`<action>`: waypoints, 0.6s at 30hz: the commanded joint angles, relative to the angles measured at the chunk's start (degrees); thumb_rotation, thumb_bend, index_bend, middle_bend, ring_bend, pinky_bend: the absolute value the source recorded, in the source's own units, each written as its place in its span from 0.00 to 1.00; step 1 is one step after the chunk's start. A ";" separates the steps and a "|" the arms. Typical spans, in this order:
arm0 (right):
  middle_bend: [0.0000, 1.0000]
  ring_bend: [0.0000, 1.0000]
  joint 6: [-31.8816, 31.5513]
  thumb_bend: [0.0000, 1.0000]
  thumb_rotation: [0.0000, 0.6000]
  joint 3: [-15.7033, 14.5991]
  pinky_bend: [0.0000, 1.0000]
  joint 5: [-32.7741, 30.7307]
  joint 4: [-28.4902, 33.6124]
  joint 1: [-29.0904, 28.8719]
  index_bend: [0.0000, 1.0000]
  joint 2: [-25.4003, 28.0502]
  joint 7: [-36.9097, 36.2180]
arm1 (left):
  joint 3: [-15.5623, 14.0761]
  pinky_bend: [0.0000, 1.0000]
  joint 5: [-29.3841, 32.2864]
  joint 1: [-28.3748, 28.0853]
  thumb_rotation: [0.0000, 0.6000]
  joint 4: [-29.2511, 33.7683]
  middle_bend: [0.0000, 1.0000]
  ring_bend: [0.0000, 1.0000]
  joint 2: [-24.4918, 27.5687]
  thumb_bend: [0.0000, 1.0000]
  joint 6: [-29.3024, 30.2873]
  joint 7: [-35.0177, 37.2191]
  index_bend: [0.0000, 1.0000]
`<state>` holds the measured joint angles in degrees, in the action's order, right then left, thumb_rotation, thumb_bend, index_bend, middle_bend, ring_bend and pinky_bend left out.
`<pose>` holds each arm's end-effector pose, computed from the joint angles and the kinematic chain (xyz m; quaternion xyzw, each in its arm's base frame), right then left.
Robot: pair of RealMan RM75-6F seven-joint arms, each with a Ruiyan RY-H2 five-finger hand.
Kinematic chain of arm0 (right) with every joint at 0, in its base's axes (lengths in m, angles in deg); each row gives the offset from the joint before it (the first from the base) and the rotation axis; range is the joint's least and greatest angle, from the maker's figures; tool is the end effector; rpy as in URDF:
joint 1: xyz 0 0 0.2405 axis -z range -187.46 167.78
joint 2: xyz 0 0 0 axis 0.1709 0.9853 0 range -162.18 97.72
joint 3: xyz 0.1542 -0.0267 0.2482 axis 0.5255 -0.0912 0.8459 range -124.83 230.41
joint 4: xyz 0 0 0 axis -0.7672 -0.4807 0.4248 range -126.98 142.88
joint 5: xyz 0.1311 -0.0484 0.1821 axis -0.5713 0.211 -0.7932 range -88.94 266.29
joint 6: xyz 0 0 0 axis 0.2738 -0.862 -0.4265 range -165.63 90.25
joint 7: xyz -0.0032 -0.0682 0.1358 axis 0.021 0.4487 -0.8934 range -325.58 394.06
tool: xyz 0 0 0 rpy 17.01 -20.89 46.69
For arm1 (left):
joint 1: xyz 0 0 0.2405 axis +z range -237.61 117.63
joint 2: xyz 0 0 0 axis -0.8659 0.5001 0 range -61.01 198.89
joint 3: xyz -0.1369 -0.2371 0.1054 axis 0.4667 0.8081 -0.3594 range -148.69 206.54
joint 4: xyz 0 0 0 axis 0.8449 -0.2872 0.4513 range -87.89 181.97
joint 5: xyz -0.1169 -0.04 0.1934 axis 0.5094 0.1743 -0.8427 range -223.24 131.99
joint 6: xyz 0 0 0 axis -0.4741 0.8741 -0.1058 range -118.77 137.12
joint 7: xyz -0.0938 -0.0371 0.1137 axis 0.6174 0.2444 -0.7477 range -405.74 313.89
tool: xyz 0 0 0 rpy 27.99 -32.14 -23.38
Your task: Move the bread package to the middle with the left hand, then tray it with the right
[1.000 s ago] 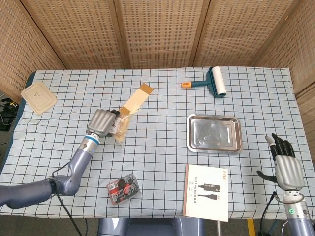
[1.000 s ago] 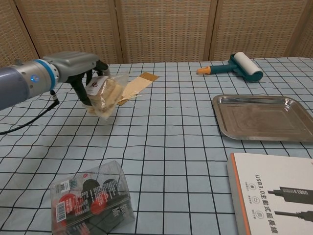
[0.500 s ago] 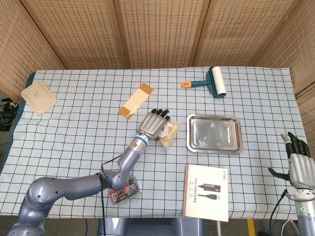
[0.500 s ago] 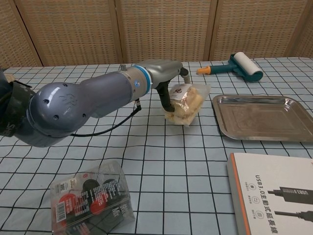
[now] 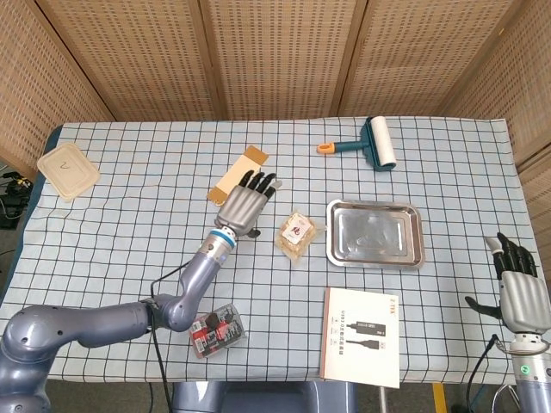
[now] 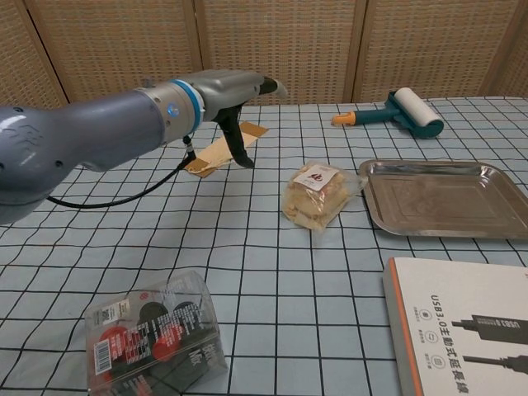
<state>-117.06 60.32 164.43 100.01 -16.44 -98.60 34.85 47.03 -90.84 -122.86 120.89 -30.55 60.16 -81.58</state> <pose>-0.3662 -0.2210 0.1515 0.5415 -0.4361 0.3749 0.6133 -0.0390 0.4479 -0.0813 -0.7658 -0.3145 -0.3672 0.4240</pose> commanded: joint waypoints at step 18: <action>0.00 0.00 1.90 0.13 1.00 -1.42 0.00 2.56 0.88 -2.88 0.00 -4.68 8.47 | -22.09 0.00 -24.86 42.35 1.00 23.41 0.00 0.00 32.08 0.05 38.88 20.28 0.00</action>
<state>-115.61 58.96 166.43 100.29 -18.64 -102.59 42.30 27.60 -114.48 -84.76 145.91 0.33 95.99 -64.86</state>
